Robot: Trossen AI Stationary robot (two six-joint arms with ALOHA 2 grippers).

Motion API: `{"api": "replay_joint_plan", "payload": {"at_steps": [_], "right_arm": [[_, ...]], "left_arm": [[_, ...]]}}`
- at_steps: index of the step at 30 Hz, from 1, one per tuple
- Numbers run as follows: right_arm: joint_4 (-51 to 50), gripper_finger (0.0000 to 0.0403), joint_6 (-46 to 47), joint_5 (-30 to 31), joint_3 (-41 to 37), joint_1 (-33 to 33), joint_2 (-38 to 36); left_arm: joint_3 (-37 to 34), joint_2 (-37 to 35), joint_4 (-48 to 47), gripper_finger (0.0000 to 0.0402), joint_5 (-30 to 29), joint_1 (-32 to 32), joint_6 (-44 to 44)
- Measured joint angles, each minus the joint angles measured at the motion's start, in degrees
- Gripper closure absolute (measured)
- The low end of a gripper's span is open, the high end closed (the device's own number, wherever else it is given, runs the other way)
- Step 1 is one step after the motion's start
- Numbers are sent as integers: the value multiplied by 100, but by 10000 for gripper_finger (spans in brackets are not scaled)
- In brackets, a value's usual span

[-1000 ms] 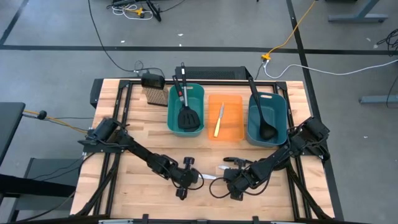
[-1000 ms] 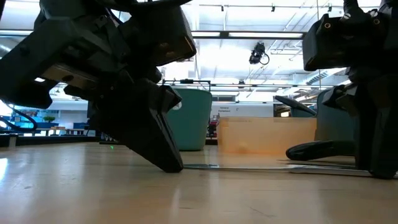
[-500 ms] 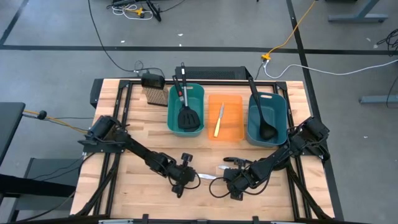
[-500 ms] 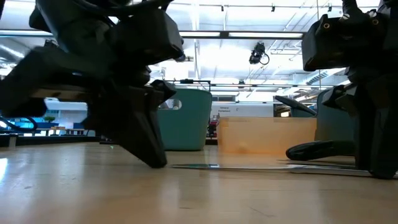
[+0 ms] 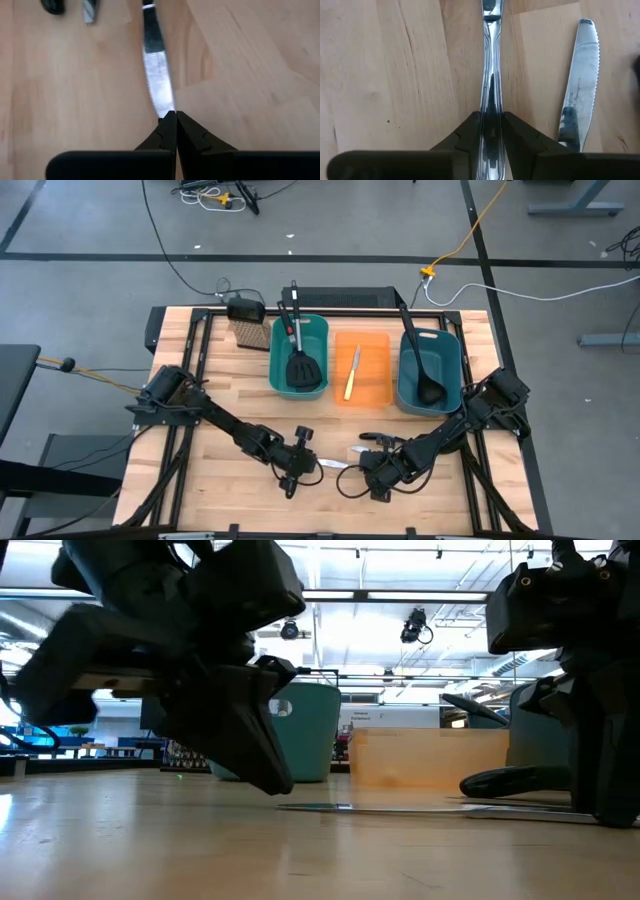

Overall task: Pick & Place Kitchen Items
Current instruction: Put the bottom silver table knife into the orange bin

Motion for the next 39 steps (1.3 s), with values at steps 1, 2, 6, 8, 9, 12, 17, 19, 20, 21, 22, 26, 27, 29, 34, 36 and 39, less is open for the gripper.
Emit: {"api": "replay_joint_plan", "payload": {"at_steps": [1,2,6,8,9,12,17,19,20,21,22,26,27,29,34,36,39], "right_arm": [[6,319,-2,0,0,0,0],[11,319,0,2,0,0,2],[15,319,0,24,0,2,3],[17,319,0,31,0,2,4],[17,319,0,32,0,2,4],[22,319,0,44,0,3,4],[26,319,-2,48,0,2,7],[30,319,0,48,0,2,7],[33,319,0,48,0,2,7],[29,319,0,46,0,2,7],[28,319,0,47,0,4,7],[33,319,0,46,0,2,7],[35,319,2,46,0,2,7],[30,319,0,42,0,2,7],[31,319,-23,19,0,0,7],[37,318,-53,17,0,0,1],[35,309,-69,-2,4,-2,-24]], "left_arm": [[0,0,2,399,0,20,-4],[0,0,4,399,-9,40,-4],[6,-4,55,400,135,130,-21],[8,-5,91,400,185,155,-23],[9,-7,116,400,228,168,-22],[11,-9,214,400,332,173,-22],[16,88,279,400,335,174,-48],[16,138,229,400,351,177,-57],[14,176,260,401,360,181,-65],[24,232,347,401,385,191,-74],[28,238,358,401,400,199,-85],[35,310,406,401,428,225,-136],[35,310,386,401,487,242,-167],[37,357,411,401,656,310,-273],[44,459,376,401,1014,484,-604],[46,488,373,401,1154,536,-668],[52,564,421,401,1244,567,-669]]}}
